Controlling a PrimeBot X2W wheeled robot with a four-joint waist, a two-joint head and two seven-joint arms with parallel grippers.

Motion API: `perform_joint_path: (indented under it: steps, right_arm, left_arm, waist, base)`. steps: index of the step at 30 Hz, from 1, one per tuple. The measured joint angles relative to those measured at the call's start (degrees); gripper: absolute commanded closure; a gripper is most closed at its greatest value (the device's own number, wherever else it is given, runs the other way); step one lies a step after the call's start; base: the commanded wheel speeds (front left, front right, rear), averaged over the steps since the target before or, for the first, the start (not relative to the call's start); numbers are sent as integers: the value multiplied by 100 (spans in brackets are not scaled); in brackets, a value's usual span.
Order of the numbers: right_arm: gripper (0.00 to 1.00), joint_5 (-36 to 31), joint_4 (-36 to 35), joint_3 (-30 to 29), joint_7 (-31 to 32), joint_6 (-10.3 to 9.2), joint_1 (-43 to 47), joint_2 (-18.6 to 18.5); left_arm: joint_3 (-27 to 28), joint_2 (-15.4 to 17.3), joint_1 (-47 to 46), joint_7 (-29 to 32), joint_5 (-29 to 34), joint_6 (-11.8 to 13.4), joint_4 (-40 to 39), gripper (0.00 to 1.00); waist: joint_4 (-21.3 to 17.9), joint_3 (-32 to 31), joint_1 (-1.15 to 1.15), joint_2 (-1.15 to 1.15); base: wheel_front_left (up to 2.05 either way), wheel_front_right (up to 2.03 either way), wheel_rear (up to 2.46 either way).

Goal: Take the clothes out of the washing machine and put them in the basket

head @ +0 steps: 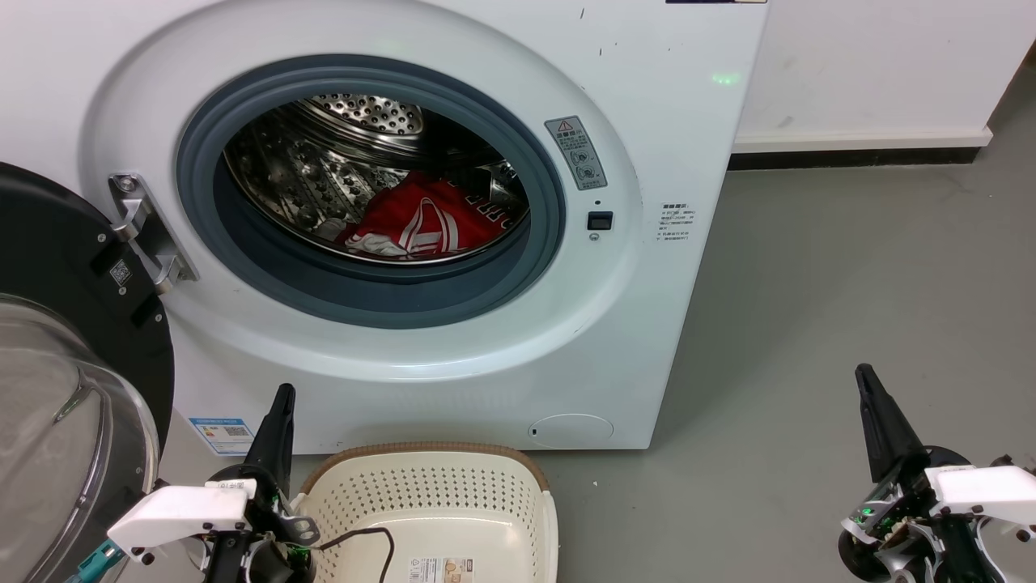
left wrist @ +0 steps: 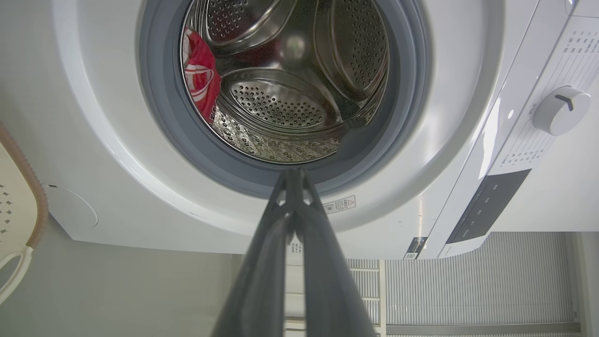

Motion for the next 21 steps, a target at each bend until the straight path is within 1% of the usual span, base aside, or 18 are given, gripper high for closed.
perform_joint_path:
  steps: [21]
  right_arm:
    - [100,0,0,1,0,0,0,0]
  left_arm:
    - [0,0,0,0,0,0,0,100]
  waist:
    - [0,0,0,0]
  base:
    - [0,0,0]
